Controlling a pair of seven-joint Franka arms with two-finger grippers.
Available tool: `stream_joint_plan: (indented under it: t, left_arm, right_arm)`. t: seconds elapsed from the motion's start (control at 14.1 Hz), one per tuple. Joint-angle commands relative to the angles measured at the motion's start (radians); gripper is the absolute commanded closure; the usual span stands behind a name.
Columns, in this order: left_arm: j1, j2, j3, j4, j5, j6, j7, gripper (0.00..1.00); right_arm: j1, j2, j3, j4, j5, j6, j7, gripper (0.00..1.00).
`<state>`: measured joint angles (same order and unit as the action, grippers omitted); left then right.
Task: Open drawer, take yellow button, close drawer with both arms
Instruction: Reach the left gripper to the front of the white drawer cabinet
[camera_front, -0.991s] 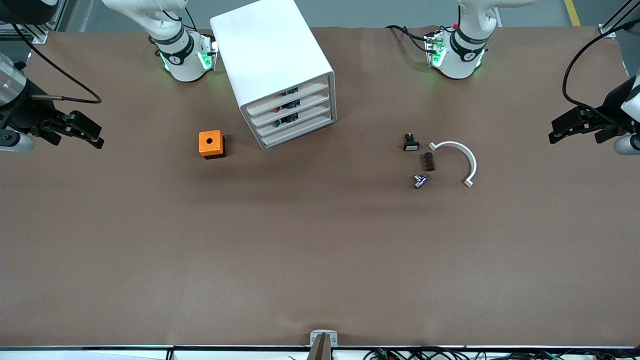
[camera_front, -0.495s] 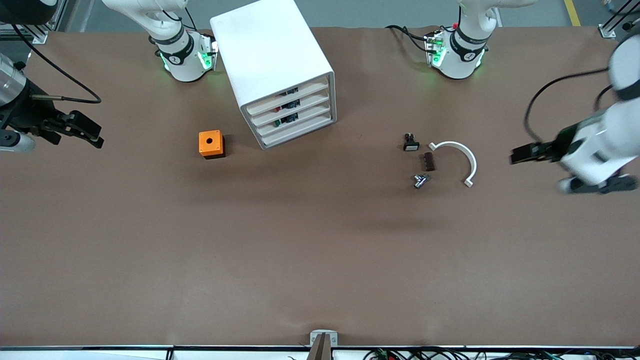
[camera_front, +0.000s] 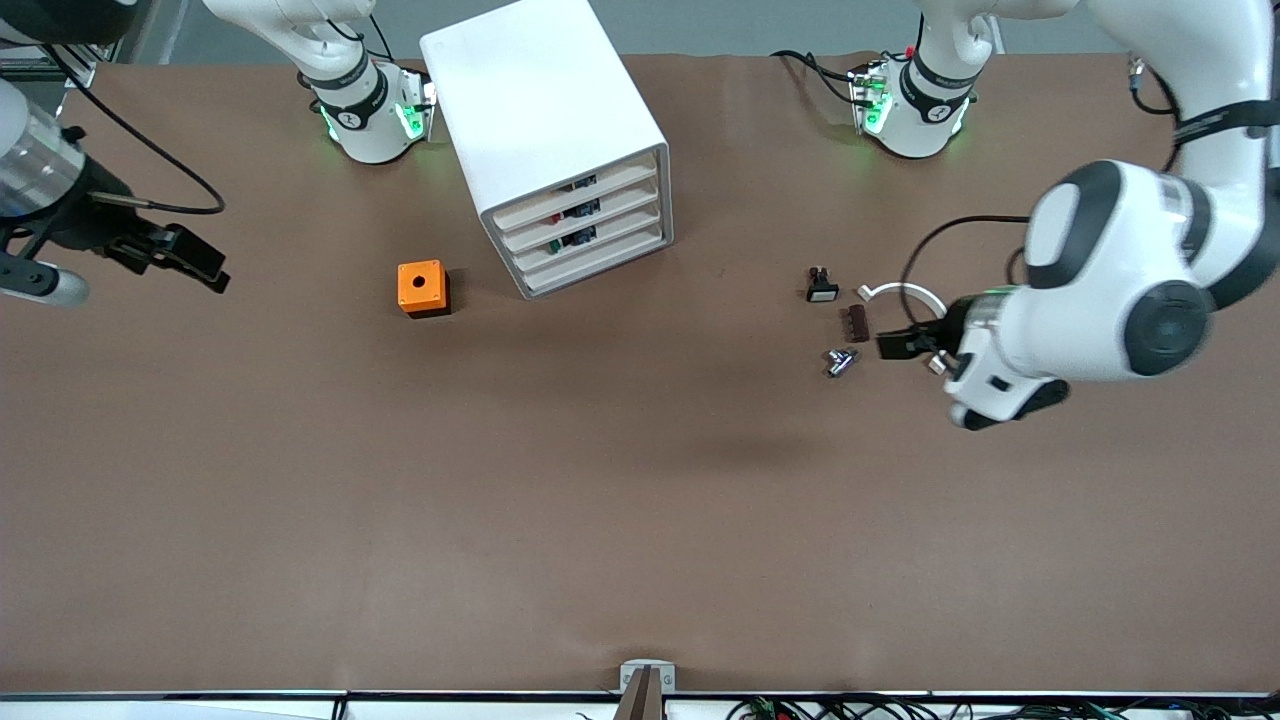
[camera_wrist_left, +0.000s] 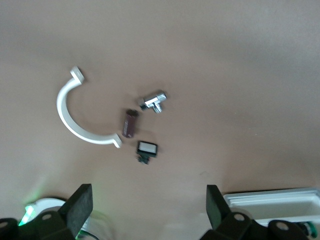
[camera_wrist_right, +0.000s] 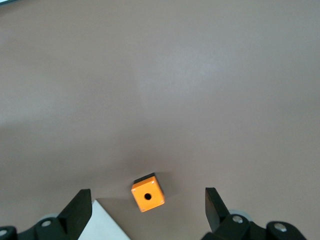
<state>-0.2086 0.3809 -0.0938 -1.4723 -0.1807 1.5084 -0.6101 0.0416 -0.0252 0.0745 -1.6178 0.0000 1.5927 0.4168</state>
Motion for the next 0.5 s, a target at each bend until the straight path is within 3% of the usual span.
stream_joint_plan:
  t: [0.0, 0.42]
  left_arm:
    - [-0.064, 0.023, 0.003, 0.017, -0.049, -0.019, -0.143, 0.00]
    - [-0.153, 0.105, 0.000, 0.026, -0.333, -0.030, -0.581, 0.00]
  right_arm:
    - [0.038, -0.010, -0.001, -0.004, 0.014, -0.022, 0.132, 0.00]
    - [0.089, -0.010, -0.002, -0.016, 0.120, -0.033, 0.416, 0.00]
